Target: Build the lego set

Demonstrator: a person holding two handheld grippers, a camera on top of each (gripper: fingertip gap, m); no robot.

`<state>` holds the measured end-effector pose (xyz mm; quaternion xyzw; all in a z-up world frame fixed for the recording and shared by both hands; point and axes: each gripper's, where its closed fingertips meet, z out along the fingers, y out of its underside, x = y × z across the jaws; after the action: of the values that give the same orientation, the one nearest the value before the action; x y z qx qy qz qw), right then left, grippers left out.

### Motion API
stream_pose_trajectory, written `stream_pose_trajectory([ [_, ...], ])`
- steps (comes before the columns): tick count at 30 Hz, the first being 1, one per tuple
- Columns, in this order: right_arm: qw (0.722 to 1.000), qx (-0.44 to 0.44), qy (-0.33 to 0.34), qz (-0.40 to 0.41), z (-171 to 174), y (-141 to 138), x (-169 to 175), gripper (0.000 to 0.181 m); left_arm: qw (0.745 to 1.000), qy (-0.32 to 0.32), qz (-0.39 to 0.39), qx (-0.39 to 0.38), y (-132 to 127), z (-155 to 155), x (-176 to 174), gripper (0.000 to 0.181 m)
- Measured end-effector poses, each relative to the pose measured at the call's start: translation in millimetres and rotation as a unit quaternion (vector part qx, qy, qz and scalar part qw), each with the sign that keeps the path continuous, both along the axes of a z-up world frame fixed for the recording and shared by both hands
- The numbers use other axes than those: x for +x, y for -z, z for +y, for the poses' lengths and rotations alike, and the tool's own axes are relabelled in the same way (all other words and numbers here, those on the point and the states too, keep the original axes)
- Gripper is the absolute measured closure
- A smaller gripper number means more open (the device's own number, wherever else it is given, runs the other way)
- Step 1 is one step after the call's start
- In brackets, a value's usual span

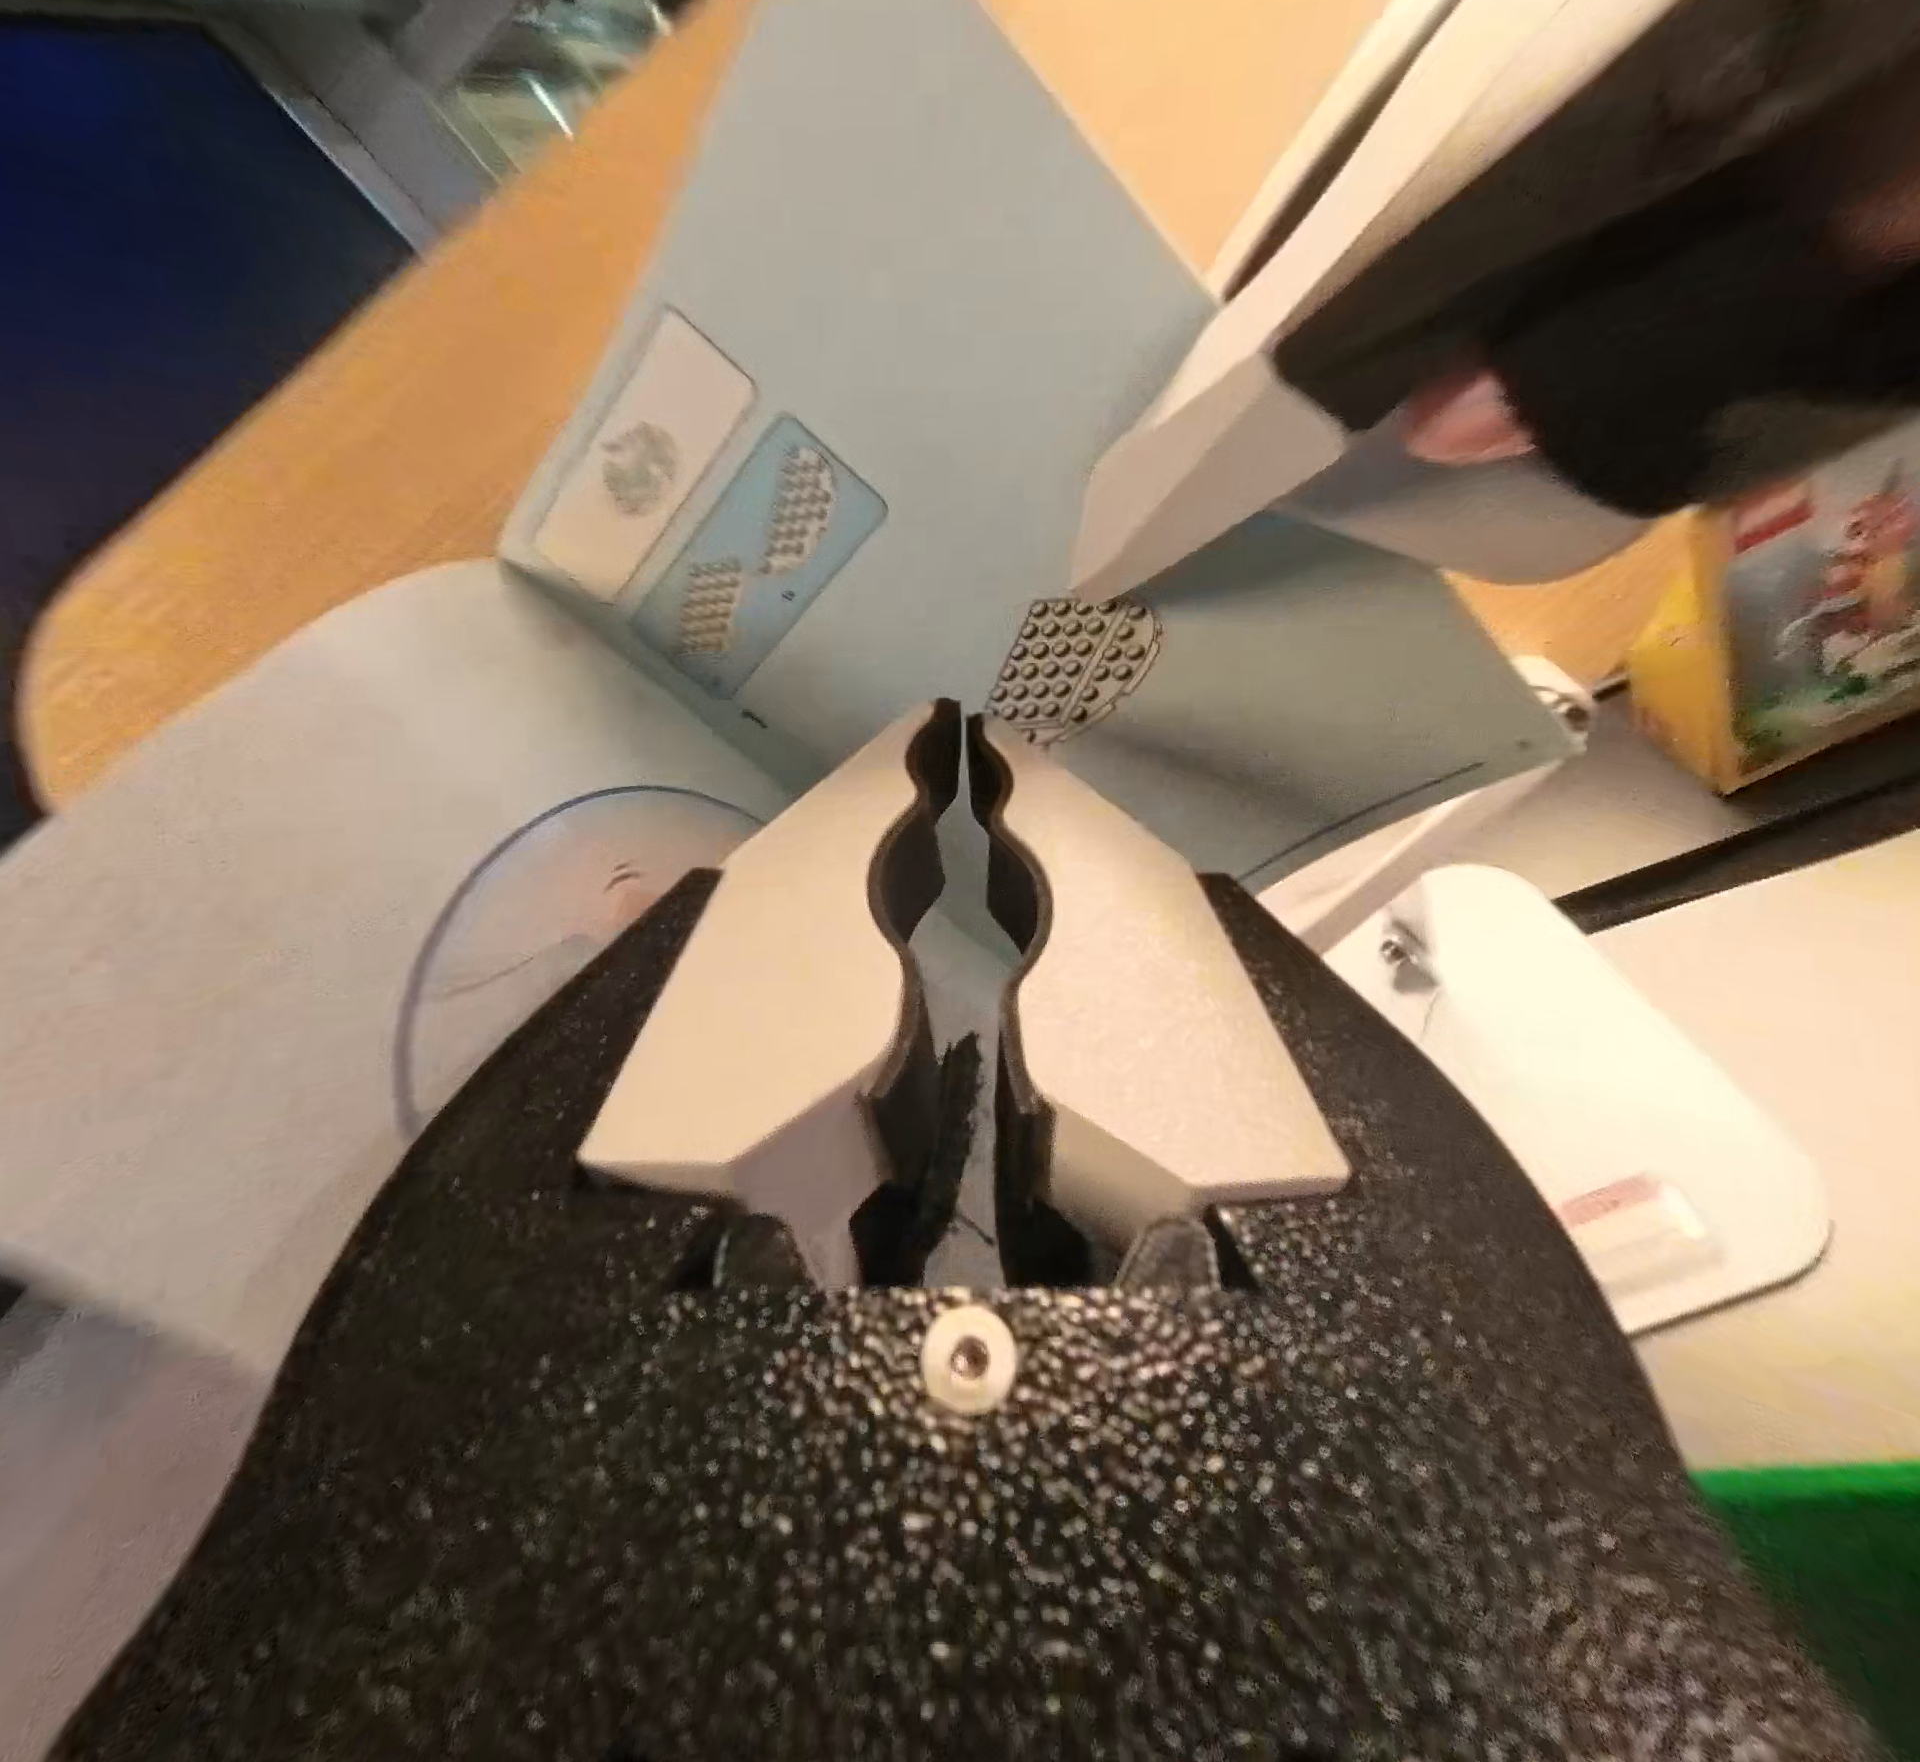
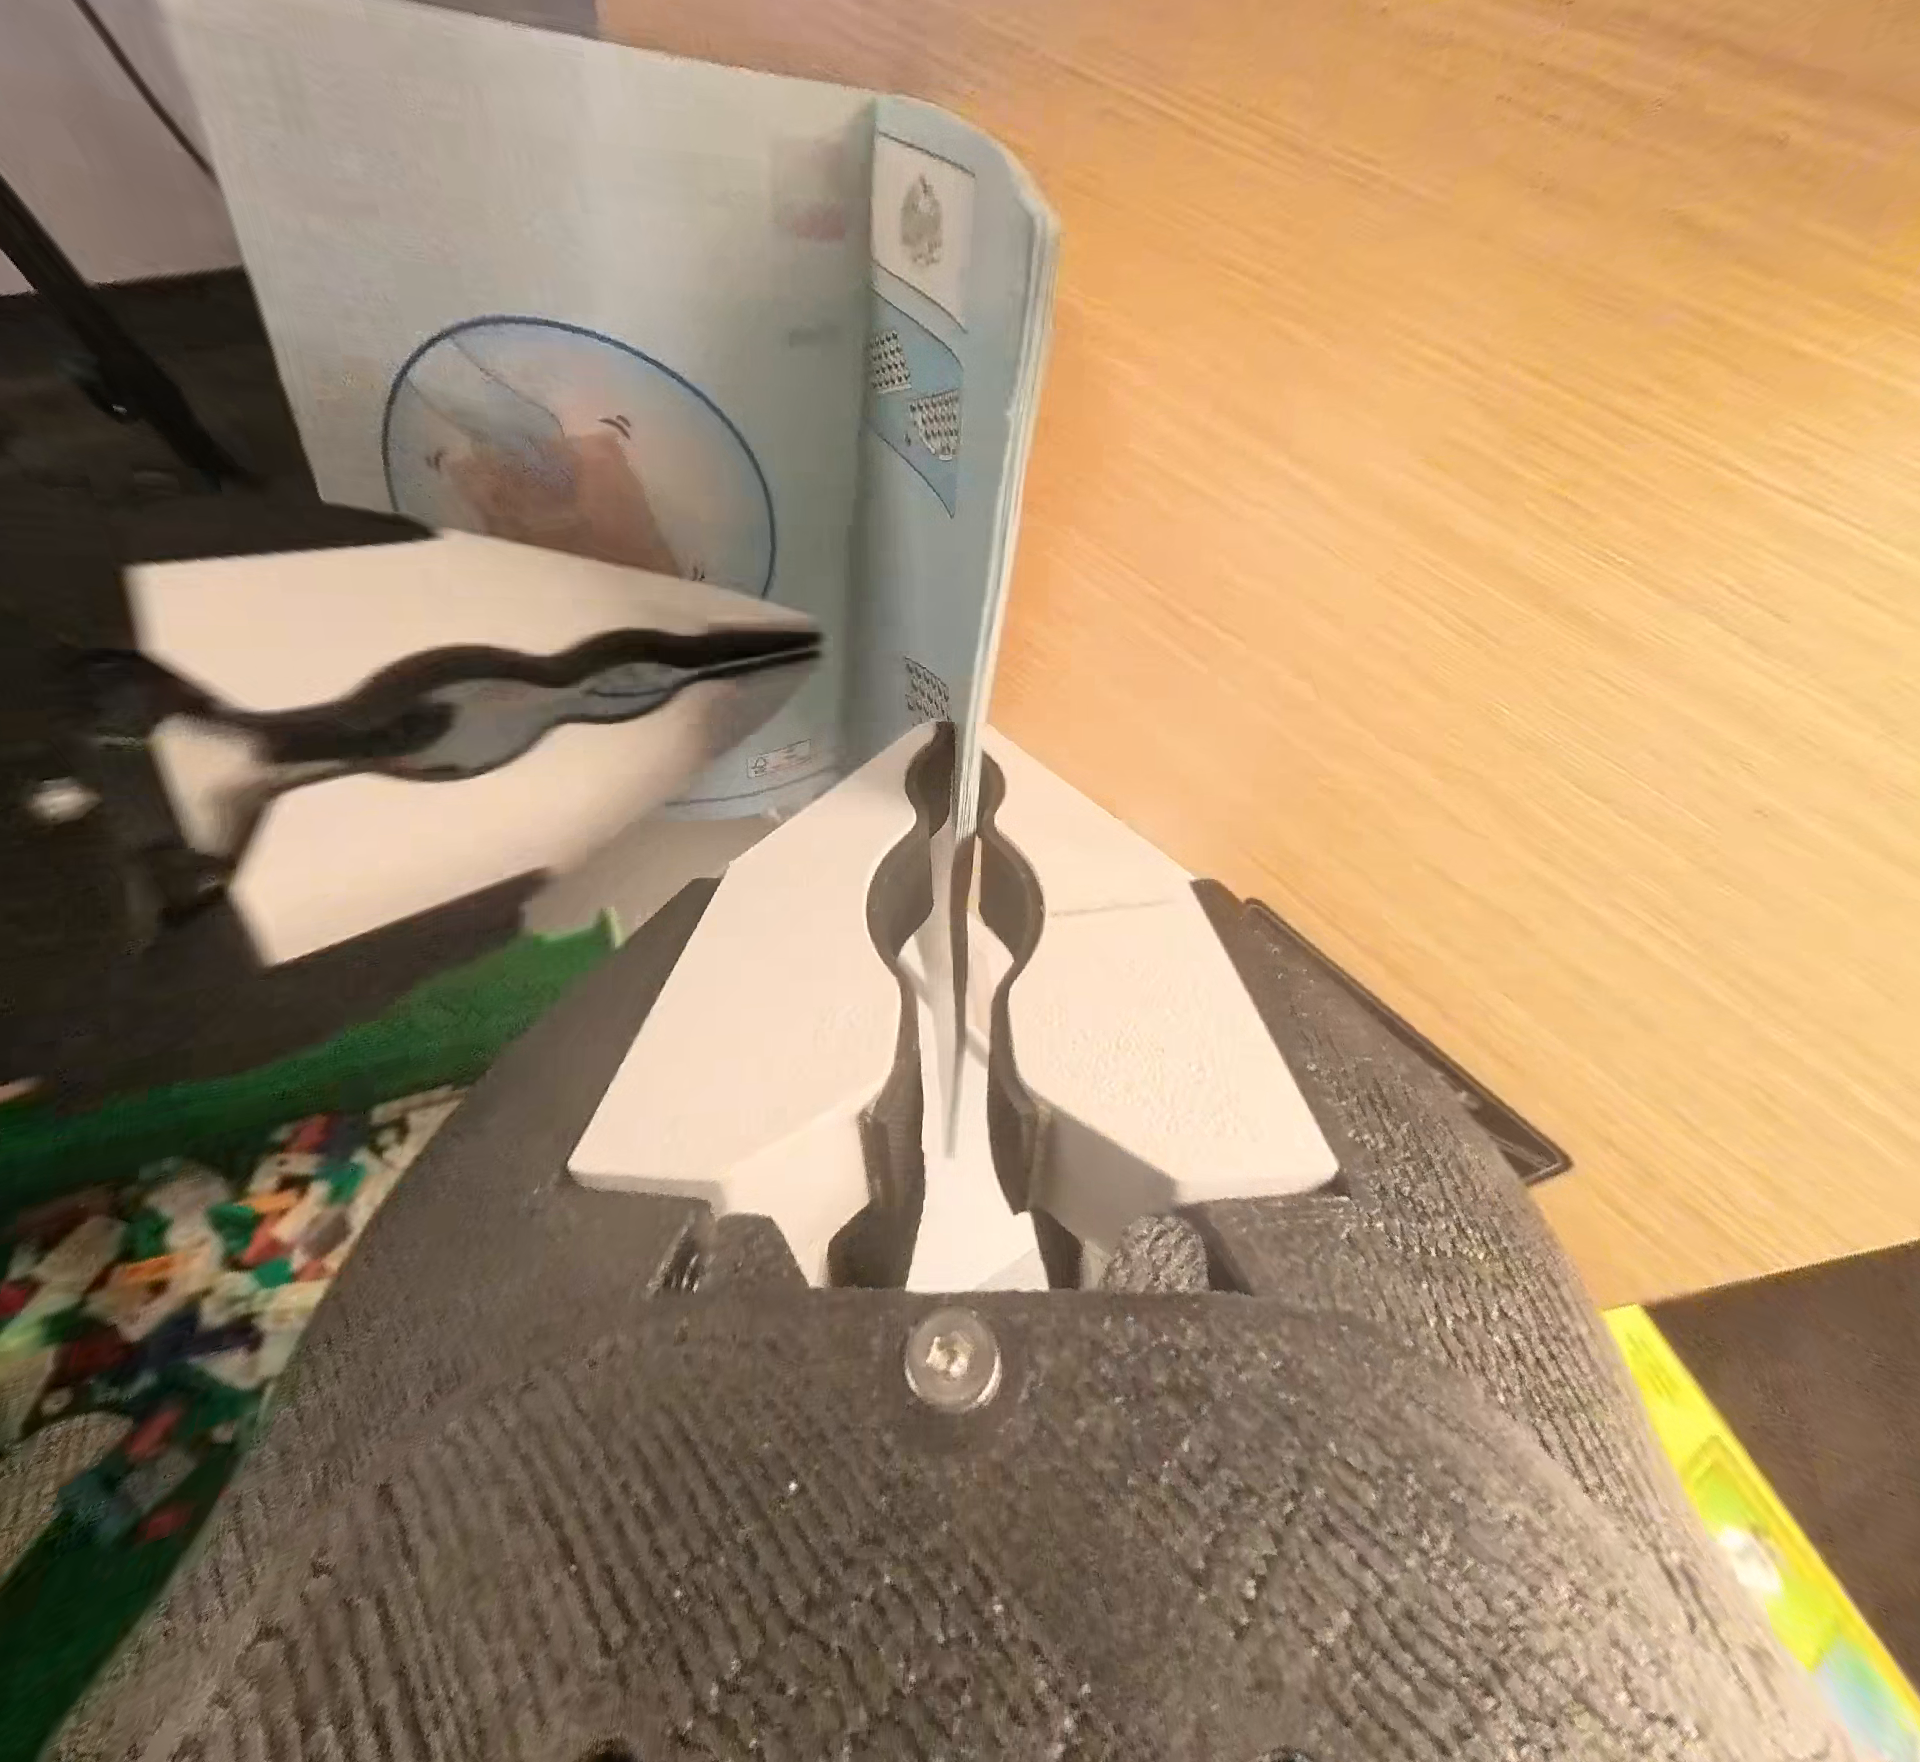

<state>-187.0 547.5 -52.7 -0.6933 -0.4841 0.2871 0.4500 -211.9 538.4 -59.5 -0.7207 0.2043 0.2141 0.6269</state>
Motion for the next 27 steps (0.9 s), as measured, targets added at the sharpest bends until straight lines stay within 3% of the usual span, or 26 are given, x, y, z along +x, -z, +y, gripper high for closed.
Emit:
stream_pose_trajectory([
  [3, 0.999, 0.012, 0.011, 0.028, 8.4, -2.7, 2.1, 0.181, 1.0, -0.017, -0.003, -0.02, 16.1, 18.4, -2.8, 0.181],
  [7, 0.998, 0.028, 0.008, 0.053, 13.2, 0.8, 1.8, 0.18, 1.0, -0.016, -0.01, 0.0, 19.0, 27.8, -5.1, 0.18],
  [10, 0.996, 0.047, -0.007, 0.072, 10.1, 1.5, 12.5, 0.147, 1.0, -0.002, 0.017, 0.015, 18.2, 28.4, -5.3, 0.181],
  [13, 0.993, 0.102, 0.009, 0.064, 15.1, 10.2, 36.6, 0.133, 0.999, 0.012, 0.028, 0.026, 18.8, 26.0, -9.4, 0.181],
  [17, 0.988, 0.153, 0.019, -0.022, 19.3, 44.7, 53.5, 0.132, 0.999, 0.023, 0.023, 0.034, 18.8, 21.5, -18.7, 0.181],
  [21, 0.972, 0.204, 0.019, -0.113, 20.6, 72.1, 47.7, 0.141, 0.999, 0.027, 0.015, 0.039, 20.7, 18.4, -25.4, 0.181],
  [23, 0.957, 0.244, 0.043, -0.148, 26.3, 75.2, 44.3, 0.146, 0.999, 0.027, 0.001, 0.04, 22.0, 17.9, -26.8, 0.181],
  [27, 0.933, 0.303, 0.091, -0.169, 34.4, 69.1, 40.8, 0.176, 0.998, 0.026, -0.02, 0.046, 22.8, 17.7, -26.1, 0.18],
])
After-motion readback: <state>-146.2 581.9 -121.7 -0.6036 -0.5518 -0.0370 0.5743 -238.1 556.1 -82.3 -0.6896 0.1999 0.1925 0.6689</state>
